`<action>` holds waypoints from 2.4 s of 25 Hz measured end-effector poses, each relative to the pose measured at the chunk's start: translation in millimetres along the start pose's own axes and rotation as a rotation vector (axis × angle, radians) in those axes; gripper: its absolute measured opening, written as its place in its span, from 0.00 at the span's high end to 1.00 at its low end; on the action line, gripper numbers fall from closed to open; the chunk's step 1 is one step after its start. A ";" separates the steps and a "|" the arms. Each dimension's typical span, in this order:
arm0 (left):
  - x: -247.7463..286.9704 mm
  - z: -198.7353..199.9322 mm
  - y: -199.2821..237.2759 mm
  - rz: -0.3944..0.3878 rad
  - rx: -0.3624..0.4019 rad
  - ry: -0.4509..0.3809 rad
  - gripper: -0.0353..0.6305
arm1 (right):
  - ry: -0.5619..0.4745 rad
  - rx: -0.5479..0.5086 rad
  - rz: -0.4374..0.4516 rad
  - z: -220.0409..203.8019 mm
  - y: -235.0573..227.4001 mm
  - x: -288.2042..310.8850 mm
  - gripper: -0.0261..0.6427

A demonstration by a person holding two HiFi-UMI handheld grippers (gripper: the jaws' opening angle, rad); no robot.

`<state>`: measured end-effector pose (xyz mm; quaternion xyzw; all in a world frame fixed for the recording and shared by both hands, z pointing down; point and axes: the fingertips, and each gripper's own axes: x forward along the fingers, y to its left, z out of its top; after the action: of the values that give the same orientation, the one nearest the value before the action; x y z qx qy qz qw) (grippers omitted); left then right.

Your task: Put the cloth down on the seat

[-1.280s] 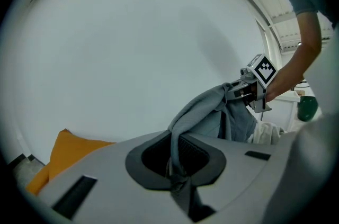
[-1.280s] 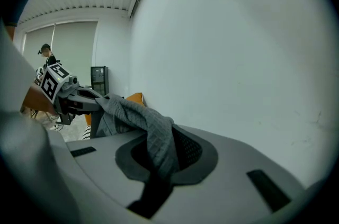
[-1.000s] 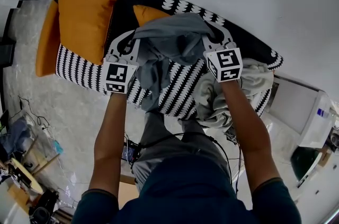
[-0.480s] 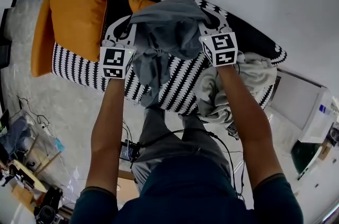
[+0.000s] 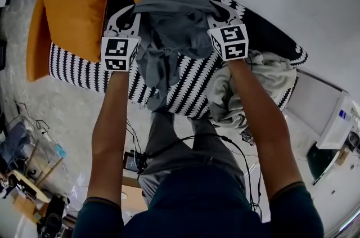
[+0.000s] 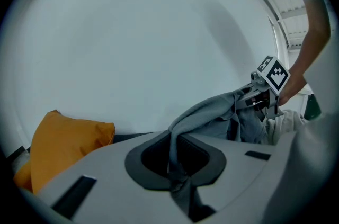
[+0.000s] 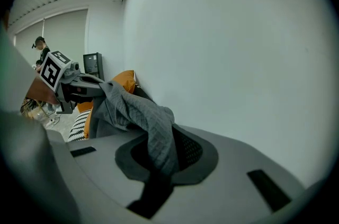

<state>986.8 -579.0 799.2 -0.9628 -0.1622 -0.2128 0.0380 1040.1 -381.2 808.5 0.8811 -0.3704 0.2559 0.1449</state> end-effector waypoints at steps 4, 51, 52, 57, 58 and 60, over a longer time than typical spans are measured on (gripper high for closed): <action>12.8 -12.6 3.8 -0.003 0.001 0.013 0.91 | 0.019 0.007 -0.001 -11.6 -2.8 14.1 0.90; -138.4 39.7 -18.7 0.066 -0.068 -0.085 0.90 | -0.046 0.144 0.058 24.7 28.4 -100.5 0.92; -151.0 49.9 -26.9 0.061 -0.055 -0.103 0.92 | -0.075 0.130 0.073 35.3 34.3 -116.0 0.94; -217.8 93.7 -74.6 0.032 0.023 -0.168 0.94 | -0.195 0.030 0.130 81.7 62.6 -198.5 0.94; -231.8 101.2 -84.9 0.027 0.041 -0.175 0.94 | -0.219 0.018 0.138 89.8 67.0 -216.2 0.94; -259.9 113.6 -103.9 0.025 0.064 -0.187 0.94 | -0.265 0.007 0.150 103.2 74.3 -251.1 0.94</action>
<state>775.2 -541.7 586.9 -0.9787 -0.1600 -0.1161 0.0561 872.2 -332.6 587.8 0.8775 -0.4502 0.1487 0.0722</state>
